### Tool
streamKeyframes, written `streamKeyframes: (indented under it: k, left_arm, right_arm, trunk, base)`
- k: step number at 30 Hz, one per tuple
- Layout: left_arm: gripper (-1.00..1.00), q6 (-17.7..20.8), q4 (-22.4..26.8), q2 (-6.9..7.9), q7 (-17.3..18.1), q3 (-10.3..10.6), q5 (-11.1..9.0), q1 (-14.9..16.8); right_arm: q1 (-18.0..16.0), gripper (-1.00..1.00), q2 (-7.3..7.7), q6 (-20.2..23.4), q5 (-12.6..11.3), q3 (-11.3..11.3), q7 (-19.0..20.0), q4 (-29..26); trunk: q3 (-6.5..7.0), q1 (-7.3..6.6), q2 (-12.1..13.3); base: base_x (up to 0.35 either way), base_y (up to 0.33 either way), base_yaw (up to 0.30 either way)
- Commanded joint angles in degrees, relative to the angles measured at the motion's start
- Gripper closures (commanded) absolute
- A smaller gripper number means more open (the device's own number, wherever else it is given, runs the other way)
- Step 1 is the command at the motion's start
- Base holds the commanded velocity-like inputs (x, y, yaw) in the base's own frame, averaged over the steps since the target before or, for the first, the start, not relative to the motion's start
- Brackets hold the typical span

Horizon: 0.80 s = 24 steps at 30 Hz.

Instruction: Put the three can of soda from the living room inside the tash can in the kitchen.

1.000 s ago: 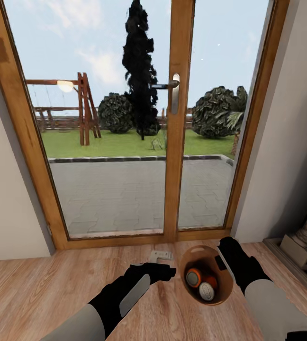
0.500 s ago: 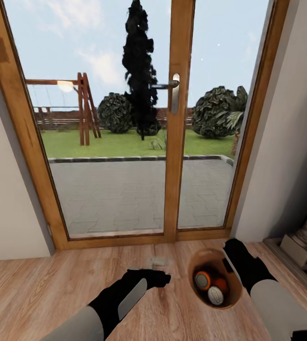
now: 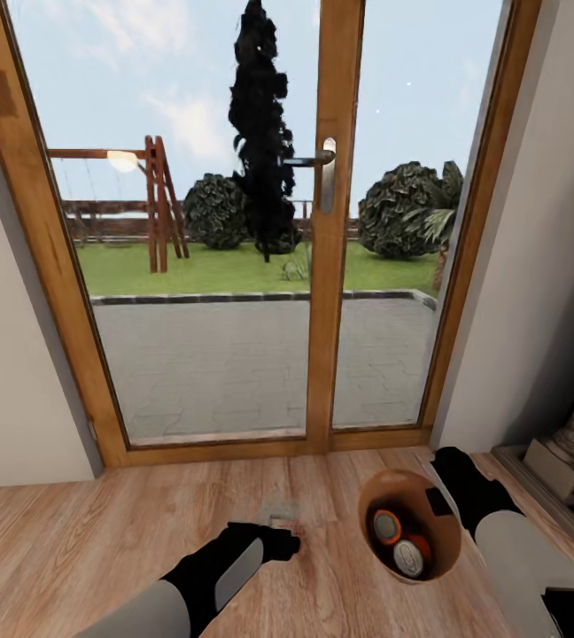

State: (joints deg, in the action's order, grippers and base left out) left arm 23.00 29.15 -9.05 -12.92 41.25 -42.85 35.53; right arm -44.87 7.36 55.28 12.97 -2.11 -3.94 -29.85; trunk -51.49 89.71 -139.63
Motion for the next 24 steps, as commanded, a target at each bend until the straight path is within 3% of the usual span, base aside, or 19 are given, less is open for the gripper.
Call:
streamKeyframes:
  k: [1,9,18,24]
  left_arm:
    - [-1.00,-0.03,-0.65,0.00,0.00,-0.11,-0.02,-0.01]
    - [-1.00,-0.24,-2.35,0.00,-0.01,-0.37,-0.03,-0.01]
    - [-1.00,-1.50,-5.57,0.07,-0.01,-0.54,-0.10,0.00]
    - [-1.00,-1.93,-6.89,0.08,0.00,-0.56,-0.34,0.05]
  right_arm:
    - [-0.06,1.00,0.09,-0.93,0.14,-0.41,0.07,0.34]
    - [-0.20,1.00,1.96,-5.05,0.11,-1.15,0.05,4.01]
    - [-0.14,1.00,2.54,-6.10,-0.09,-1.36,0.20,4.80]
    - [-0.13,1.00,3.59,-6.83,-0.06,-4.83,0.58,7.43]
  trunk:
    - [0.01,-0.01,-0.01]
    - [0.01,-0.01,-0.01]
    - [0.01,-0.01,-0.01]
    - [0.01,-0.01,-0.01]
  base:
    - [0.000,0.000,0.000]
    - [0.000,0.000,0.000]
    - [0.000,0.000,0.000]
    - [0.000,0.000,0.000]
